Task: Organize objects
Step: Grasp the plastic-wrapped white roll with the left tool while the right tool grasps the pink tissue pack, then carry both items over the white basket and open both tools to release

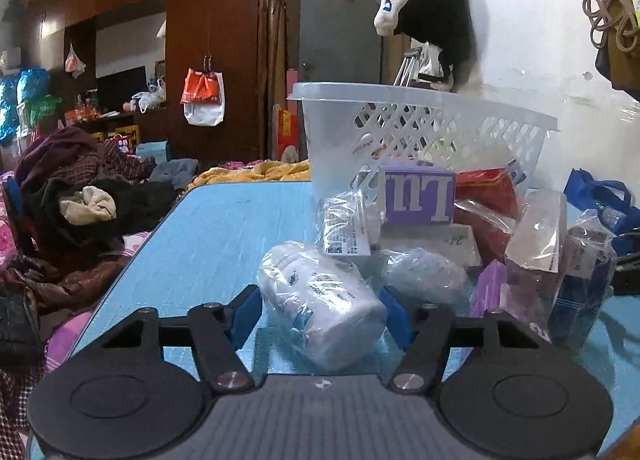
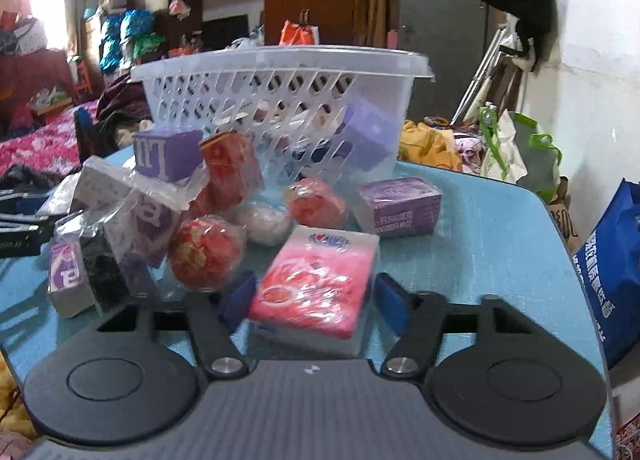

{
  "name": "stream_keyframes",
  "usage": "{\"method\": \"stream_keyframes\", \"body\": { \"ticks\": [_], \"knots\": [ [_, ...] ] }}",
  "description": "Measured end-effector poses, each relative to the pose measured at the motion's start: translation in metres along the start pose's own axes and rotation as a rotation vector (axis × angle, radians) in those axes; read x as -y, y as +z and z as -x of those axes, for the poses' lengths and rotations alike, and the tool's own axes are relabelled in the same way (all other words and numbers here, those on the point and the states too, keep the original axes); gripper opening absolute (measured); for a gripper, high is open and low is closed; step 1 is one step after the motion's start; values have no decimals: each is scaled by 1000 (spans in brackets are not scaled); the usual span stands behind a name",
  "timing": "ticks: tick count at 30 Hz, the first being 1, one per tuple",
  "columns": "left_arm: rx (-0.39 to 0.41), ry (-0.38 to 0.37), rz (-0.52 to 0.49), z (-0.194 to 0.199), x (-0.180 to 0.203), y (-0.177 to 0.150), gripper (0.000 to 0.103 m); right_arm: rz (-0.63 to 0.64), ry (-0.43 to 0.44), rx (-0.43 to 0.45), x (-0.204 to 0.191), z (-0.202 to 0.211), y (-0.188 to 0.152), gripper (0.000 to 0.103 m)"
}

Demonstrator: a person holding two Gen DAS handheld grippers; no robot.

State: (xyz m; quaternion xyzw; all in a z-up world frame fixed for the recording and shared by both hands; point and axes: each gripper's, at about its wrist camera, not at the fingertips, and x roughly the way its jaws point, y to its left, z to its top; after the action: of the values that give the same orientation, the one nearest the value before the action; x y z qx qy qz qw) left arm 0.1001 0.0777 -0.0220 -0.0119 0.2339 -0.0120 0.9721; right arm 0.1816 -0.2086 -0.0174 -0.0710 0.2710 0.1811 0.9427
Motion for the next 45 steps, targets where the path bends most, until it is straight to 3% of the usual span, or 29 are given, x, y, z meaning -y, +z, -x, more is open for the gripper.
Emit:
{"method": "stream_keyframes", "body": {
  "ticks": [10,19,37,45],
  "knots": [
    [120,-99,13,18,4,-4,67,-110,24,113,16,15,-5,63],
    [224,-180,15,25,8,-13,67,-79,-1,196,9,24,-6,63],
    [305,-213,-32,34,14,-22,67,-11,21,305,0,38,-12,63],
    [337,-203,-15,41,7,-18,67,-54,-35,401,2,49,-17,62]
  ]
}}
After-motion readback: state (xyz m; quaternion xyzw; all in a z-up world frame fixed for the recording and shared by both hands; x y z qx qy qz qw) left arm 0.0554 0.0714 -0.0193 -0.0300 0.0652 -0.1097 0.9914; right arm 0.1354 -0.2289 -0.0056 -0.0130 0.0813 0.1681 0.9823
